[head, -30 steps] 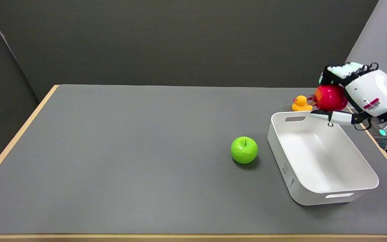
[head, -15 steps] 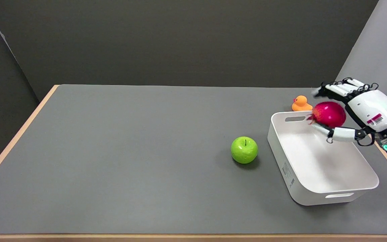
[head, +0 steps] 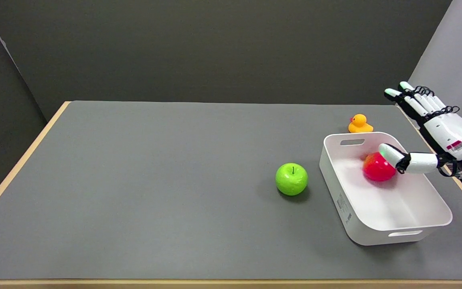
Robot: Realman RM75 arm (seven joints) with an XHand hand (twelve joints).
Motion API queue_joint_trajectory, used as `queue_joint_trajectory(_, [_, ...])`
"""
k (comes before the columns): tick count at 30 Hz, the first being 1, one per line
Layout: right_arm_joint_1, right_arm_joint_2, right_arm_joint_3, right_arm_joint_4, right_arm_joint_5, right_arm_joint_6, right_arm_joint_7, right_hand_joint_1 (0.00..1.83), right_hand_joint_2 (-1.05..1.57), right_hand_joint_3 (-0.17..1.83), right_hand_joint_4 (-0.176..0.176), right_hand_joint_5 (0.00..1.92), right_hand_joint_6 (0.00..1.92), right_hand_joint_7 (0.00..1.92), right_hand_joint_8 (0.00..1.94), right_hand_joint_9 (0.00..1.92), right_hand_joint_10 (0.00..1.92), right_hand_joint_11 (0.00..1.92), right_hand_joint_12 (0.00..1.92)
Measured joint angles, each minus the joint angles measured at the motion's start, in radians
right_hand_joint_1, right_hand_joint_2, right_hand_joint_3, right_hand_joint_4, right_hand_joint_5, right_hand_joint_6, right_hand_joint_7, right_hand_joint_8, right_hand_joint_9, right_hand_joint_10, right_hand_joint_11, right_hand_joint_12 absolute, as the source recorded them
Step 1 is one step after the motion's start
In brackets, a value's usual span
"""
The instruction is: Place the pomegranate into the white box.
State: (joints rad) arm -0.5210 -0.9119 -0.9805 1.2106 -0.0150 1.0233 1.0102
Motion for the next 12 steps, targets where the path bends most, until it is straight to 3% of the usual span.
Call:
queue_joint_trajectory(4, [0.006,0.003,-0.017,0.0,0.045,0.016,0.012,0.28,0.59,0.98,0.084,0.04,0.28,0.0,0.08,0.0,0.24,0.0,0.88])
queue_joint_trajectory(12, [0.029,0.013,-0.084,0.02,0.175,0.077,0.025,0.23,0.59,0.96,0.082,0.04,0.32,0.0,0.17,0.0,0.29,0.0,0.91])
